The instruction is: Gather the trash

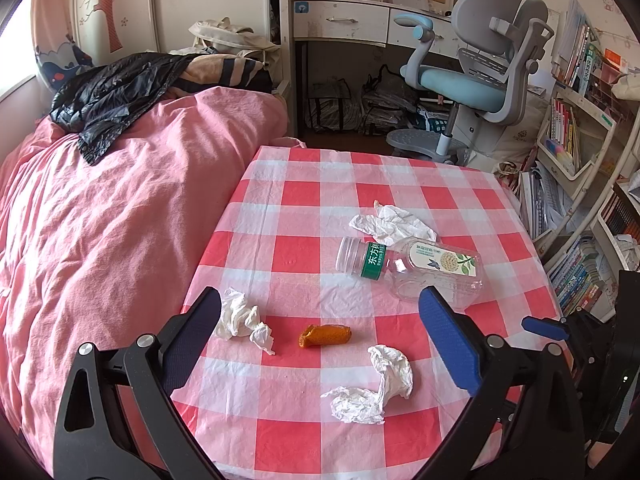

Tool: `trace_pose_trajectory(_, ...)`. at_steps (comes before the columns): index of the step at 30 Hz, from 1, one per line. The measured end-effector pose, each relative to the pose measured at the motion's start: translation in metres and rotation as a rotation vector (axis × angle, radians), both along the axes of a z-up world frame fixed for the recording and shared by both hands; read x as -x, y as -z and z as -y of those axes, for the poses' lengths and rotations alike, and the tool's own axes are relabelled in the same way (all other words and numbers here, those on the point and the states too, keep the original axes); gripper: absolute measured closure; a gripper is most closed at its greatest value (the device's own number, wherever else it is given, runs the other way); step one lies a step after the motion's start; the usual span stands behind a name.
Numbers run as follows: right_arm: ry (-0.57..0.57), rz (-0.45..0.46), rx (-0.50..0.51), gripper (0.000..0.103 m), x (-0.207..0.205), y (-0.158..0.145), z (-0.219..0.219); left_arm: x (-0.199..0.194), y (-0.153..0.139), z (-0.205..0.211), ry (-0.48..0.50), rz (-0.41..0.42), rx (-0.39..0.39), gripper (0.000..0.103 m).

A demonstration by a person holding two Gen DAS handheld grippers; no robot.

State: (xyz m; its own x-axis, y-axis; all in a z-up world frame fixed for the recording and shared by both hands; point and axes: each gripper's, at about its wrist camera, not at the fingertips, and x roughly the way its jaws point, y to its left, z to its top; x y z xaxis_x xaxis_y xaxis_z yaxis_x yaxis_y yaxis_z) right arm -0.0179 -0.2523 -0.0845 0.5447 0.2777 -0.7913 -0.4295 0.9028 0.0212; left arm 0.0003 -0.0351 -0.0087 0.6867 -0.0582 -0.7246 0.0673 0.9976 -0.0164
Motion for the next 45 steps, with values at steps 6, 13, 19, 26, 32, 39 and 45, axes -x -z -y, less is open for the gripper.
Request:
trace_pose_trajectory(6, -0.003, 0.002, 0.000, 0.014, 0.0015, -0.0010, -0.0023, 0.0002, 0.0001, -0.0003, 0.000, 0.001, 0.000, 0.007)
trace_pose_trajectory(13, -0.008, 0.002, 0.003, 0.014, 0.0016, -0.0018, -0.0049, 0.0002, 0.0000, -0.0006, 0.000, 0.001, 0.000, 0.007)
trace_pose_trajectory(19, -0.010, 0.003, 0.001, 0.014, 0.0019, -0.0021, -0.0052, 0.0002, -0.0001, -0.0008, 0.001, 0.001, 0.000, 0.007)
trace_pose_trajectory(26, -0.011, 0.005, 0.001, 0.014, 0.0019, -0.0025, -0.0060, 0.0002, -0.0004, -0.0009, 0.001, 0.001, 0.000, 0.007)
trace_pose_trajectory(32, -0.018, 0.007, 0.001, 0.014, 0.0018, -0.0035, -0.0069, 0.0000, -0.0010, -0.0010, 0.001, 0.003, 0.000, 0.007)
trace_pose_trajectory(39, -0.018, 0.008, 0.000, 0.014, 0.0021, -0.0036, -0.0072, 0.0002, -0.0007, -0.0014, 0.002, 0.002, 0.000, 0.007)
trace_pose_trajectory(45, -0.018, 0.009, -0.001, 0.014, 0.0023, -0.0038, -0.0074, 0.0004, -0.0006, -0.0017, 0.002, 0.002, 0.000, 0.007)
